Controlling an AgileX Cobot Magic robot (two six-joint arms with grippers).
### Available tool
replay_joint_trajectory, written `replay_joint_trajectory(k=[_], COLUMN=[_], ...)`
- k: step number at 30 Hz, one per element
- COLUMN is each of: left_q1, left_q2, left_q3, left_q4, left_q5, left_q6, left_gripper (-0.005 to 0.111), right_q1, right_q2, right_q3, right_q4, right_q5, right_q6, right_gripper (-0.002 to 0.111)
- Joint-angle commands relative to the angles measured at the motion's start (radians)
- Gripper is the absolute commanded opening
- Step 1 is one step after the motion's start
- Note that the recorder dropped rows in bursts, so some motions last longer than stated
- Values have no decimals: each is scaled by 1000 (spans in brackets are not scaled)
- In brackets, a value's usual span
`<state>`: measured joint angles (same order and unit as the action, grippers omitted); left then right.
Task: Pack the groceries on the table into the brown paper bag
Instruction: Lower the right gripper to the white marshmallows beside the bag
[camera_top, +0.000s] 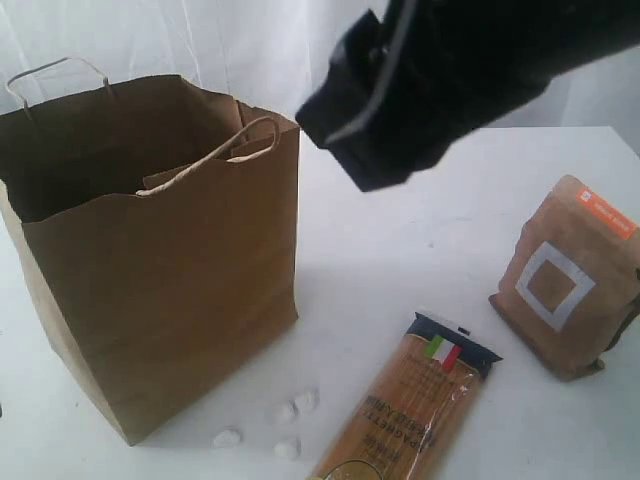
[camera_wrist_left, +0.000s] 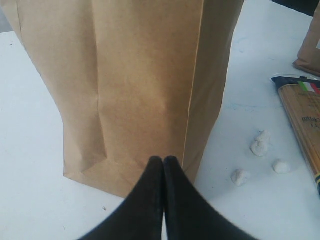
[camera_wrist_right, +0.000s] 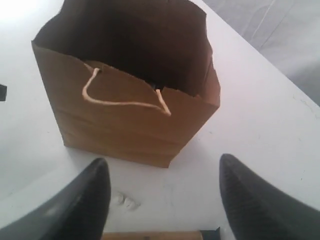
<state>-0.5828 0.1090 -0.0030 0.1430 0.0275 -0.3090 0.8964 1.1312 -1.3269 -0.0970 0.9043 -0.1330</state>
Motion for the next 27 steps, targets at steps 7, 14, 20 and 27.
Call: replay_joint_trajectory(k=[7, 14, 20, 27], left_q1=[2, 2, 2, 2], left_q2=[-5, -5, -5, -5], left_q3=[3, 3, 3, 3], left_q4=[-1, -1, -1, -1], left_q5=[-4, -4, -4, -4], left_q6=[-5, -5, -5, -5], left_gripper=[0, 0, 0, 0], right_q1=[-1, -1, 1, 5], right_q2=[-179, -180, -113, 36], right_q3=[260, 441, 504, 505], right_q4=[-8, 41, 145, 360], right_q5=[-22, -79, -213, -402], right_q6=[2, -47, -194, -394], right_gripper=[58, 49, 49, 49])
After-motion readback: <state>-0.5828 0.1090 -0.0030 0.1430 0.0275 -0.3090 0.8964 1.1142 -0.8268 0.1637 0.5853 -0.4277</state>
